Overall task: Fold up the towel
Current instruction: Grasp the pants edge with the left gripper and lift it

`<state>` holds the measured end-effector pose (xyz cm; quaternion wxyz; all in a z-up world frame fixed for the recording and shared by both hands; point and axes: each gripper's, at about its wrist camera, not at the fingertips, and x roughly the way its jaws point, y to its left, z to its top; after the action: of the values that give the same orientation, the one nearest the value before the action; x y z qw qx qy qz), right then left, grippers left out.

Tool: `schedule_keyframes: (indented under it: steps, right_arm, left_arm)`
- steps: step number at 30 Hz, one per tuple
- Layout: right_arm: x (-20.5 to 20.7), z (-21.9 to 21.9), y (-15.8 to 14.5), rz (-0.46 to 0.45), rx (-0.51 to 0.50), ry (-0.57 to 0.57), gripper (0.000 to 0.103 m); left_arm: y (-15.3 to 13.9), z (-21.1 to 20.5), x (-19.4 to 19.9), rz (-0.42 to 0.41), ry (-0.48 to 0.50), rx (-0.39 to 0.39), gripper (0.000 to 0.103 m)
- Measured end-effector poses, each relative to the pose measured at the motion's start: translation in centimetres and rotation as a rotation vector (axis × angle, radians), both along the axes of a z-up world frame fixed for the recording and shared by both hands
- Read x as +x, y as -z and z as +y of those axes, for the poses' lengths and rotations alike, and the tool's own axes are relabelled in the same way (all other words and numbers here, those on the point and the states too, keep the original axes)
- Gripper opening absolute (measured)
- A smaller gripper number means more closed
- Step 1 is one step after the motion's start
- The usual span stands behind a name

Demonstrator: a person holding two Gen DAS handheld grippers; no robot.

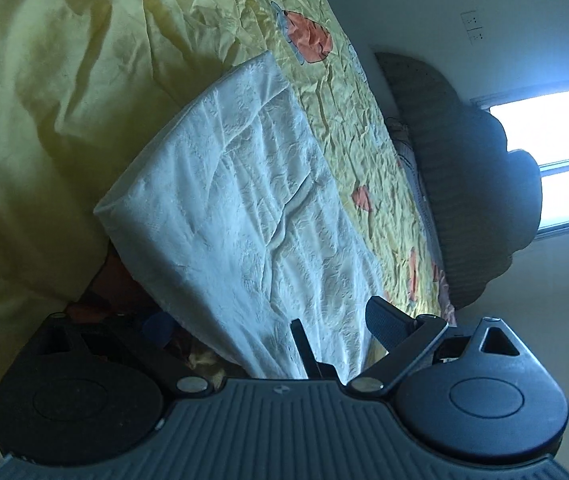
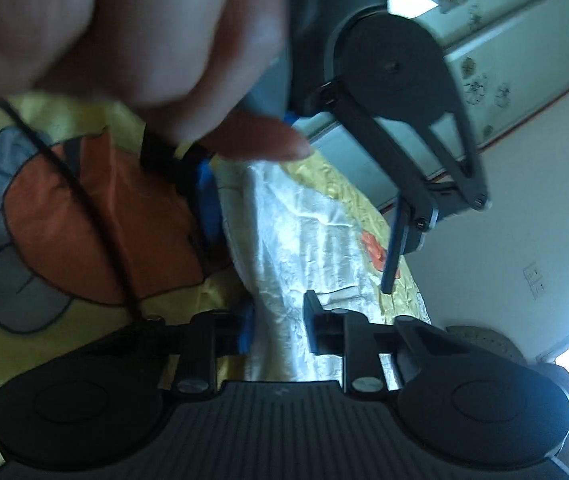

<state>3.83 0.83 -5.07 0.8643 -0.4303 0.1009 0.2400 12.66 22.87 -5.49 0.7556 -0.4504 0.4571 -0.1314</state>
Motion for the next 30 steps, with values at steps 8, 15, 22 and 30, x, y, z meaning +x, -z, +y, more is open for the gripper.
schedule_keyframes:
  steps: [8, 15, 22, 30]
  right_arm:
    - [4.9, -9.6, -8.1, 0.52, 0.622, -0.153, 0.024]
    - [11.7, -6.4, -3.1, 0.572, 0.474, 0.18, 0.025]
    - [11.3, -9.8, -5.1, 0.528, 0.68, 0.162, 0.034]
    - [9.9, -17.6, -9.5, 0.48, 1.039, 0.169, 0.037]
  left_arm:
    - [-0.3, 0.7, 3.7, -0.027, -0.061, 0.041, 0.07]
    - [-0.3, 0.7, 4.3, 0.036, -0.081, 0.174, 0.02]
    - [-6.0, -4.2, 1.3, -0.131, -0.045, 0.492, 0.013]
    - [-14.5, -14.8, -2.3, -0.397, 0.056, 0.588, 0.013]
